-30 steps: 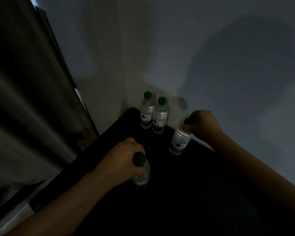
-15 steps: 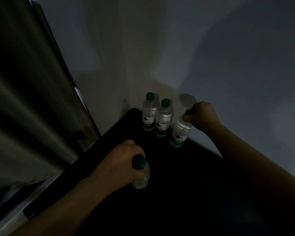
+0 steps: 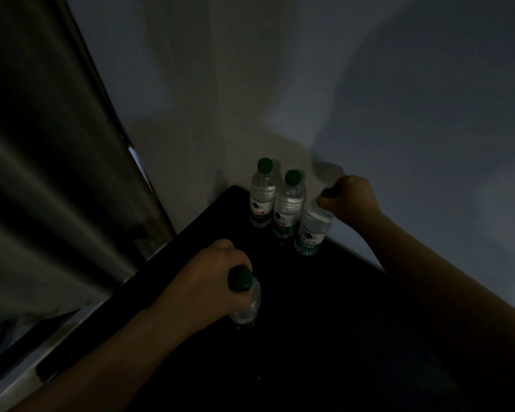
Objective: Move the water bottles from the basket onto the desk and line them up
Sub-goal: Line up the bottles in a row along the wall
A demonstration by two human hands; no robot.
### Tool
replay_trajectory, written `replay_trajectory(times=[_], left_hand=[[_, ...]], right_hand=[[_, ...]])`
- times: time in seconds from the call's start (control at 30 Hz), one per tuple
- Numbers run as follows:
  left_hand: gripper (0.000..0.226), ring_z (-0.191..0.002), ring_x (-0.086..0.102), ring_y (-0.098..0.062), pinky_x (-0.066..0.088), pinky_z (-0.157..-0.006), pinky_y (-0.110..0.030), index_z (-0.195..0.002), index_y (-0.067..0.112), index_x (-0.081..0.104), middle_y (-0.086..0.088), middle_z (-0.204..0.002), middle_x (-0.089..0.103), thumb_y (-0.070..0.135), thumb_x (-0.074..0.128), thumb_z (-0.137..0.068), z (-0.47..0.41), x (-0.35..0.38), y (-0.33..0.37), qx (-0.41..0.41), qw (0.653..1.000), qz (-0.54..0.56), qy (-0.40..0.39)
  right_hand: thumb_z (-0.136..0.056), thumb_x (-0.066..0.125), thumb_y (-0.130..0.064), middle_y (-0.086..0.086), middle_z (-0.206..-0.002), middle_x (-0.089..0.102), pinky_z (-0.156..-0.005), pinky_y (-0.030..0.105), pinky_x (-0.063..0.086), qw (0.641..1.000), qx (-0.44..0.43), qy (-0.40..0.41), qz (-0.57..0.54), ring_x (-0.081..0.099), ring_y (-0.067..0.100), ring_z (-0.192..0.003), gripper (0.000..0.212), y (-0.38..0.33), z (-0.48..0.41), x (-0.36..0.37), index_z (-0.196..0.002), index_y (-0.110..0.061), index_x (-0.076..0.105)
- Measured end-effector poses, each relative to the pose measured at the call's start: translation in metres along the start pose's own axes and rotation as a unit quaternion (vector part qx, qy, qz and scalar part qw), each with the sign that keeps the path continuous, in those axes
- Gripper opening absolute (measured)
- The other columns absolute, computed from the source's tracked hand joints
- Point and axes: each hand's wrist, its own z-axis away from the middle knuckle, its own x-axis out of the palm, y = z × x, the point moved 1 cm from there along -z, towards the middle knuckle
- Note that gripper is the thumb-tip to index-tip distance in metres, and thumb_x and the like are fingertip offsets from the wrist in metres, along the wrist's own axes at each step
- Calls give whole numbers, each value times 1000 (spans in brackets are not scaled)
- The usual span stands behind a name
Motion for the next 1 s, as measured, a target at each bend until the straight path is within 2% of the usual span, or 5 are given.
replay_trajectory(times=[0.27, 0.47, 0.73, 0.83, 1.0], left_hand=[[18, -70, 55, -3, 41, -64, -12, -77, 20, 67, 10, -84, 51, 16, 78, -63, -3, 1, 0, -6, 1000, 15, -4], [21, -72, 55, -4, 44, -67, -17, -80, 18, 69, 7, -84, 53, 25, 79, -63, -13, 1, 13, 14, 1000, -25, -9], [23, -75, 50, -4, 35, -63, -12, -85, 19, 67, 5, -87, 51, 29, 76, -67, -34, 19, 36, 40, 997, -45, -42], [26, -79, 50, -5, 34, -64, -14, -90, 19, 67, 5, -91, 52, 32, 71, -68, -46, 29, 47, 61, 995, -40, -68], [18, -82, 51, -11, 43, -73, -27, -88, 18, 65, 10, -87, 47, 23, 72, -73, -69, 45, 73, 125, 983, -54, -120]], right_hand=[[-82, 72, -25, 14, -76, 58, -61, 27, 38, 999, 34, -14, -9, 57, 24, -73, 33, 7, 0, -1, -86, 8, 66], [-79, 75, -38, 16, -114, 66, -76, 24, 40, 998, 48, 9, -33, 62, 27, -101, 67, 25, 40, -8, -129, 1, 53], [-81, 73, -34, 10, -104, 69, -77, 32, 51, 987, 101, -122, 1, 62, 20, -86, 36, 78, 127, -1, -105, -9, 66], [-81, 74, -34, 7, -110, 68, -79, 28, 50, 981, 135, -134, -26, 64, 20, -96, 45, 102, 159, 2, -117, -9, 63], [-83, 72, -35, -5, -95, 66, -52, 6, 39, 975, 139, -160, -64, 55, -5, -70, 30, 140, 190, 0, -108, -20, 64]])
